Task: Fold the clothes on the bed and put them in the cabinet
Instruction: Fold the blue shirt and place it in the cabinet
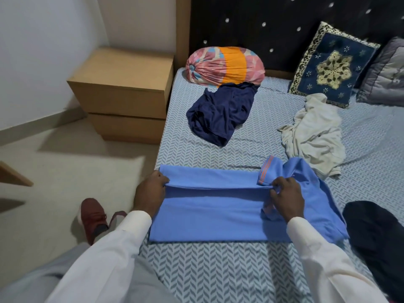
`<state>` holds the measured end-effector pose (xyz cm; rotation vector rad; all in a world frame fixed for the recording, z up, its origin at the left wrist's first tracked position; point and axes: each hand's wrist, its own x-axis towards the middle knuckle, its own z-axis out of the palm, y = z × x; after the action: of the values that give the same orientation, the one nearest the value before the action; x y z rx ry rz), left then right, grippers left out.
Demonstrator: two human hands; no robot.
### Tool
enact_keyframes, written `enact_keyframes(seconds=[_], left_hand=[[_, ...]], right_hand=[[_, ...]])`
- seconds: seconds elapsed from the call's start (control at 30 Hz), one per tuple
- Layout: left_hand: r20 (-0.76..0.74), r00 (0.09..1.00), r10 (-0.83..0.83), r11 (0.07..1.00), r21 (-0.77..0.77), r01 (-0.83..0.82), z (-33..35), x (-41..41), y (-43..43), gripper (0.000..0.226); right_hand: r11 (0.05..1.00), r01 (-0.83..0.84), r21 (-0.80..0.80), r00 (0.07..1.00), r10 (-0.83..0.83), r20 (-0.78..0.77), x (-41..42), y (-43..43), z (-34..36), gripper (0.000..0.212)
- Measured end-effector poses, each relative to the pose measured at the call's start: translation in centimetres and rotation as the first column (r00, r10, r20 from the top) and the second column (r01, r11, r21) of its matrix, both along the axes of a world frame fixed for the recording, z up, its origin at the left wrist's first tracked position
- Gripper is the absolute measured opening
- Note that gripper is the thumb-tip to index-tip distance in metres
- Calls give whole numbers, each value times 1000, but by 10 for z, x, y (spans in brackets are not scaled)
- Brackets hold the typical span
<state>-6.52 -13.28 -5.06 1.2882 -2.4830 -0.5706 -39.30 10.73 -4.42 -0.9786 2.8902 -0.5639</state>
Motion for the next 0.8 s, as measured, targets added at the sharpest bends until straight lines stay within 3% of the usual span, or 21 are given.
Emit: enact_keyframes(seconds=[0.27, 0.33, 0.47, 0.57, 0.63, 0.73, 0.8], left_hand=[[139, 990, 10, 999, 39, -15, -4, 15, 7, 34], [168, 985, -36, 999, -33, 42, -7, 13, 12, 35], [185, 970, -156, 983, -64, 170, -4, -14, 30, 57], [266, 935, -235, 972, 34, 234, -13, -40, 41, 63], [373, 893, -254, 967, 111, 228, -24, -51, 52, 74], [403, 885, -233, 972, 115, 203, -34, -59, 69, 94], [368, 910, -191, 982, 70, 178, -33, -67, 76, 89]], right_hand=[[994, 3, 110, 1000, -6, 29, 18, 7, -1, 11], [995, 1, 97, 1000, -3, 17, 20, 7, 0, 10], [999, -17, -39, 998, 14, -69, 22, -11, -3, 36], [962, -113, 247, 989, 132, -62, 26, -33, -8, 57], [919, -78, 387, 993, 107, -53, 21, -36, -9, 58], [922, -37, 384, 998, 51, -26, 4, -28, -13, 47], [946, -66, 317, 993, 30, 118, -6, -23, -11, 51]])
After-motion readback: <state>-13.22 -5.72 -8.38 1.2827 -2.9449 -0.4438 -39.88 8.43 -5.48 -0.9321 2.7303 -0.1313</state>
